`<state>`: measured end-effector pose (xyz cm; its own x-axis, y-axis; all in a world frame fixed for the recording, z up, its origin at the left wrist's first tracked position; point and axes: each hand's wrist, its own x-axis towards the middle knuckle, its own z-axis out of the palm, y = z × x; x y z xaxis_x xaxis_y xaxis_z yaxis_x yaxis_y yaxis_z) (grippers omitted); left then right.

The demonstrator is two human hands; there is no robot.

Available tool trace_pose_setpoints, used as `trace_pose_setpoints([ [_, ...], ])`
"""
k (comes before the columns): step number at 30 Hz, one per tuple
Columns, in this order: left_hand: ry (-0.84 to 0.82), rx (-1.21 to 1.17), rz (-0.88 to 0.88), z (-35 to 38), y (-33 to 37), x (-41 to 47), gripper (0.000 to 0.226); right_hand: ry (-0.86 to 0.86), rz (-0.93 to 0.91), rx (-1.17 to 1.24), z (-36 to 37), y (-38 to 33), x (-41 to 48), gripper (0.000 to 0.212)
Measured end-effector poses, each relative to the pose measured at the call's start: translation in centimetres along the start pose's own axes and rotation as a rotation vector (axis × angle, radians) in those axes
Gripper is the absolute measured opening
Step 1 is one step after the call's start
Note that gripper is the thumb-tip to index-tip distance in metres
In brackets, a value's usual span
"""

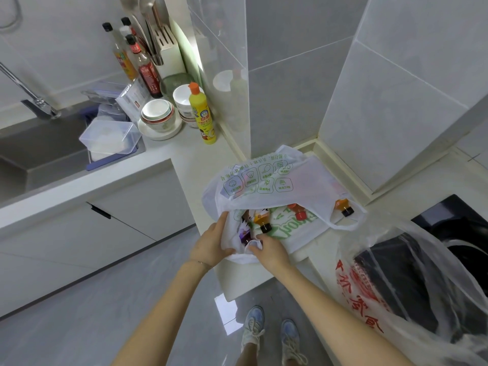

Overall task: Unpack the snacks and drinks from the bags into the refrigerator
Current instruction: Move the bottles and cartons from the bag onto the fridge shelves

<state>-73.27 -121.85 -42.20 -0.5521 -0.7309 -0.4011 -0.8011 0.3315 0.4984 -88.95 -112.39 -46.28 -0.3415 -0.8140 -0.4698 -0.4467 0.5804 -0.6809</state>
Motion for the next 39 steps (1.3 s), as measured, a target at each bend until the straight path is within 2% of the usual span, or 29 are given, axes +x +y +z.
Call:
trace_pose_setpoints([
  [4, 0.019, 0.185, -0.007, 0.7, -0.2, -0.2, 0.106, -0.032, -0.033, -0.022, 0.8, 0.4, 0.1, 0.026],
  [7, 0.019, 0.258, -0.007, 1.0, -0.7, -0.3, 0.104, -0.035, -0.033, 0.048, 1.1, 0.4, 0.0, 0.033],
  [11, 0.013, 0.266, -0.011, 1.0, -1.3, -0.2, 0.104, -0.029, 0.004, 0.172, 1.3, -0.4, 0.0, 0.039],
  [16, 0.02, 0.247, -0.002, 0.9, -1.2, 0.0, 0.106, 0.011, 0.065, 0.118, 1.4, -0.6, 0.3, 0.025],
  [21, 0.026, 0.21, 0.016, 0.6, -1.1, 0.3, 0.107, 0.156, 0.052, 0.109, 0.2, -1.6, -0.5, 0.027],
  [27, 0.185, 0.101, 0.094, 0.1, -0.5, 0.3, 0.103, 0.358, -0.14, 0.147, -3.8, -4.2, -1.5, 0.025],
  [31, 0.375, -0.013, 0.199, -0.4, 0.6, 0.3, 0.094, 0.449, -0.298, 0.137, -6.0, -6.2, -2.1, 0.025],
  [35, 0.592, -0.115, 0.338, -1.4, 3.5, 0.4, 0.079, 0.464, -0.394, 0.043, -7.7, -7.0, -2.0, 0.028],
  [37, 0.617, -0.053, 0.444, -1.6, 5.0, 0.6, 0.075, 0.453, -0.414, 0.017, -8.4, -7.0, -2.2, 0.03],
  [39, 0.543, 0.04, 0.495, -1.2, 5.9, 0.9, 0.073, 0.44, -0.444, -0.002, -8.6, -6.8, -2.6, 0.03],
])
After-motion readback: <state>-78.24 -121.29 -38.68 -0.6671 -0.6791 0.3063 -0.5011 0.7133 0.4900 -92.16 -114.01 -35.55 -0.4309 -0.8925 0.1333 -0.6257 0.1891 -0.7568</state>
